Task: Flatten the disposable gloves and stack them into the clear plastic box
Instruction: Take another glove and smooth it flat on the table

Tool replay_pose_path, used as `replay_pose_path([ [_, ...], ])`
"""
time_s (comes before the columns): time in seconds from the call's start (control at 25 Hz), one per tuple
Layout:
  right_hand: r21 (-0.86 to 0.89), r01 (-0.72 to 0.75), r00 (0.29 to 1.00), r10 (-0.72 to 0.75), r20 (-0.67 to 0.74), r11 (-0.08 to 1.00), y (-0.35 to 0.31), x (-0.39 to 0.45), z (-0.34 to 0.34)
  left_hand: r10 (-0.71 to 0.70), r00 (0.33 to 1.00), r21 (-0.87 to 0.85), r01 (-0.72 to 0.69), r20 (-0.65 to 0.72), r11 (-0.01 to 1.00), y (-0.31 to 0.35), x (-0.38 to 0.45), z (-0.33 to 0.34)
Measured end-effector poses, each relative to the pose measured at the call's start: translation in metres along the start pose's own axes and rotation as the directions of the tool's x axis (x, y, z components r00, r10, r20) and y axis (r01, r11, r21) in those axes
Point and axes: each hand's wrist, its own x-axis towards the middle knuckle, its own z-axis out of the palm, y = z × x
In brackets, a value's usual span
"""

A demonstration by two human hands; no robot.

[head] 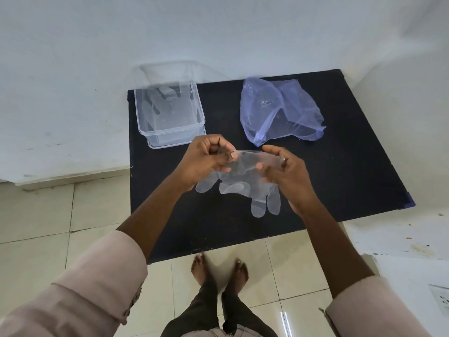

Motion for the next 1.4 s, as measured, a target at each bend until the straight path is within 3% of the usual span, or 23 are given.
replay_pose_path([
  [0.12,0.037,0.046,0.997,-0.043,-0.062,0.998,-0.017,0.012,0.003,-0.043,0.999,-0.029,0.044,0.018,0.999,0.008,0.006,-0.007],
  [0.28,0.043,0.068,0.997,-0.066,-0.041,0.997,-0.039,0.025,0.005,-0.066,0.998,-0.087,0.066,0.008,0.994,0.021,0.014,-0.014],
  [0.48,0.023,-0.002,0.998,0.004,-0.058,1.0,-0.058,0.042,0.012,-0.075,0.993,-0.087,0.067,-0.089,0.994,0.03,0.023,-0.017],
  [0.64,-0.118,-0.074,0.997,0.074,-0.004,0.99,-0.072,0.068,0.025,-0.243,0.957,-0.266,0.196,-0.156,0.944,0.019,0.025,-0.027],
  [0.76,-0.254,-0.086,0.994,0.099,0.037,0.963,-0.07,0.084,0.048,-0.428,0.88,-0.454,0.301,-0.206,0.839,-0.01,0.018,-0.035],
  [0.88,-0.42,0.052,0.983,-0.121,-0.138,0.906,-0.048,0.082,0.064,-0.605,0.745,-0.647,0.32,-0.28,0.693,-0.05,0.007,-0.041],
  [0.96,-0.394,0.088,0.953,-0.192,-0.234,0.915,-0.021,0.064,0.075,-0.695,0.636,-0.731,0.29,-0.335,0.618,-0.076,-0.003,-0.045],
  [1.04,-0.353,-0.026,0.965,-0.069,-0.254,0.935,0.016,0.037,0.086,-0.746,0.557,-0.785,0.248,-0.364,0.568,-0.096,-0.014,-0.044],
  [1.12,-0.405,-0.158,0.98,0.092,-0.177,0.901,0.054,0.011,0.106,-0.782,0.492,-0.814,0.221,-0.383,0.538,-0.112,-0.025,-0.042],
  [1.2,-0.494,-0.187,0.982,0.142,-0.127,0.849,0.084,-0.007,0.127,-0.8,0.449,-0.832,0.191,-0.397,0.52,-0.123,-0.035,-0.037],
  [1.4,-0.691,-0.127,0.989,0.038,-0.143,0.712,0.12,-0.014,0.162,-0.789,0.41,-0.84,0.093,-0.457,0.535,-0.135,-0.044,-0.025],
])
